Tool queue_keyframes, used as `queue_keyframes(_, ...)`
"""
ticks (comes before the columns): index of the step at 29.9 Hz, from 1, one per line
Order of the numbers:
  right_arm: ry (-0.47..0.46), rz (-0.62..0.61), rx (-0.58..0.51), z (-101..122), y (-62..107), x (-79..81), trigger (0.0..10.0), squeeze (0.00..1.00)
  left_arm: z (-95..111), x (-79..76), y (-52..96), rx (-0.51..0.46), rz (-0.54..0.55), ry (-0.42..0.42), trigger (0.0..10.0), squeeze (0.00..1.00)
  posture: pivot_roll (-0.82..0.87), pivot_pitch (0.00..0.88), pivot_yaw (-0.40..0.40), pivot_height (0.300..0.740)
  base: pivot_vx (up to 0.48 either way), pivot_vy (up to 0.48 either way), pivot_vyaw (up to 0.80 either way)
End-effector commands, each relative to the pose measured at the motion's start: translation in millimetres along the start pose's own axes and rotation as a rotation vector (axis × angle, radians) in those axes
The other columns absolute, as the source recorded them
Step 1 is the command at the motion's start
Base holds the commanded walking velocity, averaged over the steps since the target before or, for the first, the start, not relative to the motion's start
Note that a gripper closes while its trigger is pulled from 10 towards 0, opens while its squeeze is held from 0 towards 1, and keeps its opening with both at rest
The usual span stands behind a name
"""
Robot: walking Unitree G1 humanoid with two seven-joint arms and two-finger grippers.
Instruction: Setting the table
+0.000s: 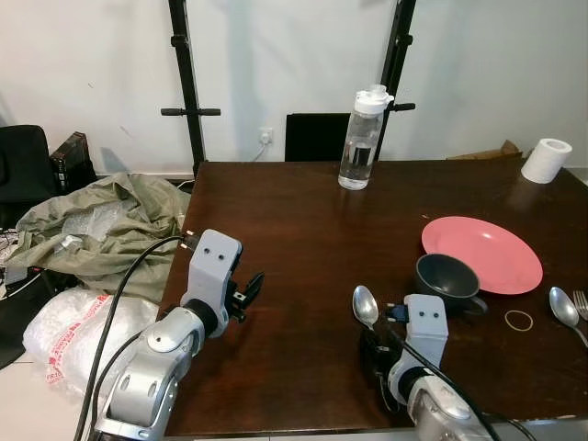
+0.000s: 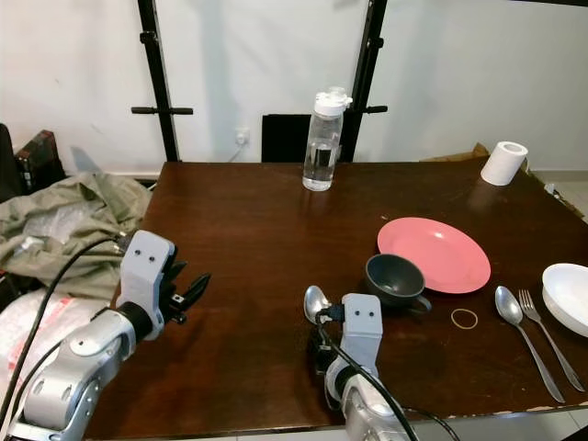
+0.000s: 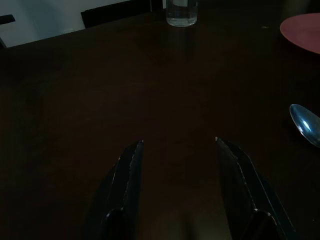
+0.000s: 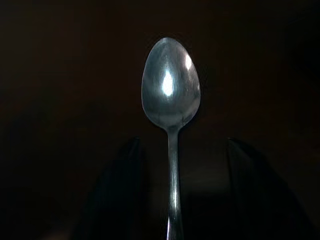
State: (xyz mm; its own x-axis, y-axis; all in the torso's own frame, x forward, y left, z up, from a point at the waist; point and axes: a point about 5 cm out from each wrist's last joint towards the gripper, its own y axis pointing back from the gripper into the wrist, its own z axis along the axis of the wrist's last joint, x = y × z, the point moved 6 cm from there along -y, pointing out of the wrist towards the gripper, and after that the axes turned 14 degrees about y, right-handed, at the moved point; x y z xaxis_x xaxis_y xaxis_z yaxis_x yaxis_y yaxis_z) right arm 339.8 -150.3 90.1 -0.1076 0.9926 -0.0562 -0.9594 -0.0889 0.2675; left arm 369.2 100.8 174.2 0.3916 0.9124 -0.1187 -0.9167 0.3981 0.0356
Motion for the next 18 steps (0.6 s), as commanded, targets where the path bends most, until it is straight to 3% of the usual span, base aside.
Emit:
queue_keyframes(1, -0.017, 0.005, -0.098, 21, 5.2, -3.1, 10.0, 0.0, -5, -2.7, 1.5, 0.016, -0.004, 0.005, 10.0, 0.0, 0.07, 0.084, 0.054, 0.74, 0.0, 0.0, 0.0)
queue_keyframes(3, -0.02, 0.013, -0.133, 28, 7.2, -2.9, 10.0, 0.0, -4, -2.8, 1.4, 0.015, -0.004, 0.005, 10.0, 0.0, 0.07, 0.084, 0.054, 0.74, 0.0, 0.0, 0.0)
queue_keyframes(5, -0.041, 0.078, -0.266, 56, 17.5, 3.9, 10.0, 0.0, -4, -2.6, 0.9, 0.011, -0.002, 0.003, 10.0, 0.0, 0.06, 0.081, 0.061, 0.74, 0.0, 0.0, 0.0)
queue_keyframes(6, -0.041, 0.078, -0.266, 56, 17.5, 3.9, 10.0, 0.0, -4, -2.6, 0.9, 0.011, -0.002, 0.003, 10.0, 0.0, 0.06, 0.081, 0.061, 0.74, 0.0, 0.0, 0.0)
queue_keyframes(7, -0.053, 0.111, -0.332, 69, 23.9, 8.1, 10.0, 0.0, -4, -2.7, 0.6, 0.009, -0.001, 0.001, 10.0, 0.0, 0.06, 0.081, 0.061, 0.74, 0.0, 0.0, 0.0)
queue_keyframes(9, -0.019, 0.16, -0.452, 94, 35.9, 17.5, 10.0, 0.0, -4, -2.4, -0.2, 0.002, 0.009, -0.007, 10.0, 0.0, 0.05, 0.078, 0.068, 0.74, 0.0, 0.0, 0.0)
queue_keyframes(14, 0.023, 0.161, -0.501, 105, 37.4, 25.1, 10.0, 0.0, -5, -1.6, -1.7, -0.014, 0.042, 0.002, 10.0, 0.0, 0.05, 0.072, 0.068, 0.74, 0.0, 0.0, 0.0)
queue_keyframes(18, 0.005, 0.144, -0.501, 105, 31.4, 25.8, 10.0, 0.0, -1, 3.6, -4.6, -0.04, 0.097, 0.037, 10.0, 0.0, 0.06, 0.067, 0.066, 0.74, 0.0, 0.0, 0.0)
